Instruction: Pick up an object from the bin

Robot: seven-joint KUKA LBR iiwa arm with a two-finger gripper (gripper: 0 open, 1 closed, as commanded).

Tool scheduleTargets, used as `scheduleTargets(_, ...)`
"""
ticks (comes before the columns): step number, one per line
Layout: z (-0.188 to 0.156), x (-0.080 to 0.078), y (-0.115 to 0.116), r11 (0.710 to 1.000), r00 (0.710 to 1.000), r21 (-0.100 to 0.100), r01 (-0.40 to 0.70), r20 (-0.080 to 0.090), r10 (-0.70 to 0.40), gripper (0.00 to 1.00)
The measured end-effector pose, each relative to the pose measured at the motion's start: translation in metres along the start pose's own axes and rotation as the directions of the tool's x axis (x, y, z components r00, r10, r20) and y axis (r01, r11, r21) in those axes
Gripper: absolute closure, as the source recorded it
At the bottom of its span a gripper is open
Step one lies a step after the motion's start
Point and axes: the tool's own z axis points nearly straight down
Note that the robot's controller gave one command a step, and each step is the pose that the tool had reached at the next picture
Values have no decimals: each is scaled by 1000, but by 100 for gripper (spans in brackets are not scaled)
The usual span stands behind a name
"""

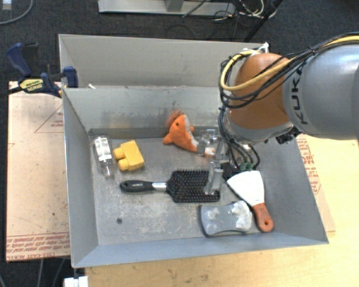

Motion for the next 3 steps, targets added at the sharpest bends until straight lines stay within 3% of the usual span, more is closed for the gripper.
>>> scheduleTargets(1,70,-5,0,977,977,-3,214,2,-214,100)
scheduleTargets(2,70,-5,0,977,977,-3,214,2,-214,100)
scheduleTargets(3,-59,-2,-2,987,987,-3,161,4,-161,100)
